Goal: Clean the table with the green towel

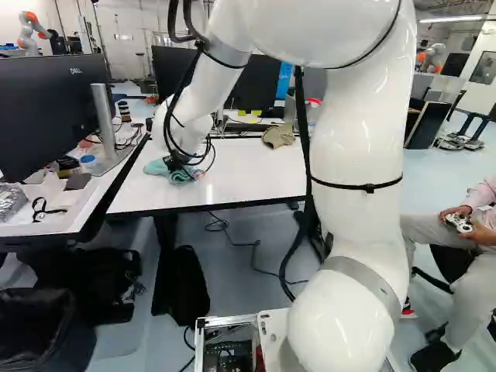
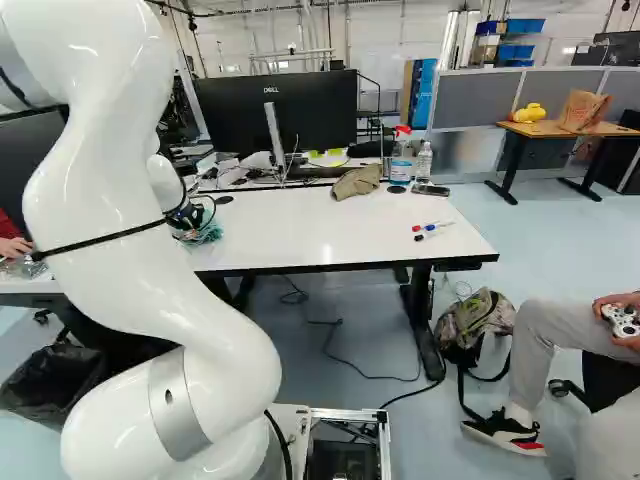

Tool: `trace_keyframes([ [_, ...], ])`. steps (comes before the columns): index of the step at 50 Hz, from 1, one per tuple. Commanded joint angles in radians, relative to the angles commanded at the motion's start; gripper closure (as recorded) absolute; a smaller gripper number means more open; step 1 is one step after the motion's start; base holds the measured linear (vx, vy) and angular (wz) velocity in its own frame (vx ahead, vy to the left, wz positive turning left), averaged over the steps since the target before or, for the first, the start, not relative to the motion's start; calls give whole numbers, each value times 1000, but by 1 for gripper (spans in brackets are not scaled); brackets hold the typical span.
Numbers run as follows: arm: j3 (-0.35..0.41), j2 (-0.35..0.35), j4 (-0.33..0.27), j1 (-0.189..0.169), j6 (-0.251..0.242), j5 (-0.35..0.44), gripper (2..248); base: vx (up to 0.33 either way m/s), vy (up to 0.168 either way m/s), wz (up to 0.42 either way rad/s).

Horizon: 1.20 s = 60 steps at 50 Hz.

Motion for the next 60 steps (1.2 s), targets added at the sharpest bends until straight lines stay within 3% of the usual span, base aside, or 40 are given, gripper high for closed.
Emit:
trace_keyframes([
  [25,137,114,0,-9,0,0,215,0,0,0],
  [47,208,175,0,51,0,0,215,0,0,0],
  [60,186,156,0,90,0,0,215,0,0,0],
])
